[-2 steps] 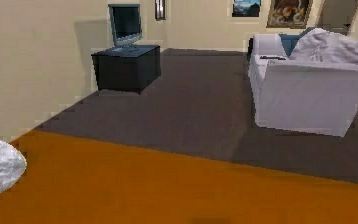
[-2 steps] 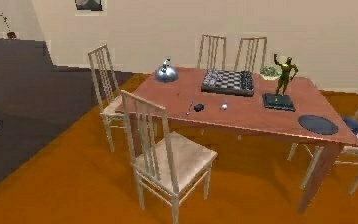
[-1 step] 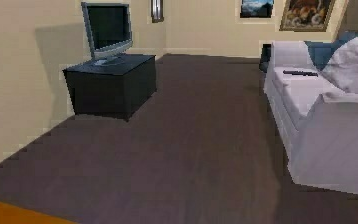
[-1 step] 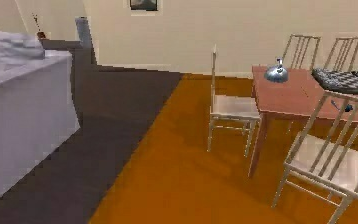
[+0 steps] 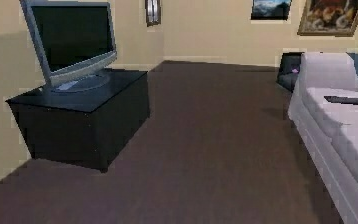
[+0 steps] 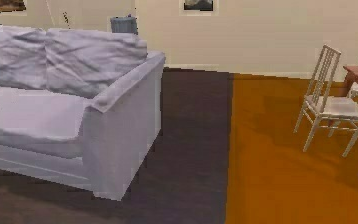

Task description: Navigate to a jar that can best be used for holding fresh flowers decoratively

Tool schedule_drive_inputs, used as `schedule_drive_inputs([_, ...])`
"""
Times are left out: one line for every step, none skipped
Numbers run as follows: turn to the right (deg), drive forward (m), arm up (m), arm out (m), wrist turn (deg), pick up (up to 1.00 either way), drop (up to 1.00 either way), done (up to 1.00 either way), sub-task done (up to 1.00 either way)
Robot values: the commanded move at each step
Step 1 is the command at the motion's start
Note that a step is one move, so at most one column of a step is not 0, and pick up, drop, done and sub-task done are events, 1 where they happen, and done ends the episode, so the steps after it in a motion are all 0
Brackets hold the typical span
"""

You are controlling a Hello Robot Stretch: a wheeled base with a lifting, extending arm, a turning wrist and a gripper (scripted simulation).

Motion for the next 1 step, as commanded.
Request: schedule_drive_inputs([3.0, 0.00, 0.00, 0.00, 0.0, 0.00, 0.00, 0.00, 0.00])
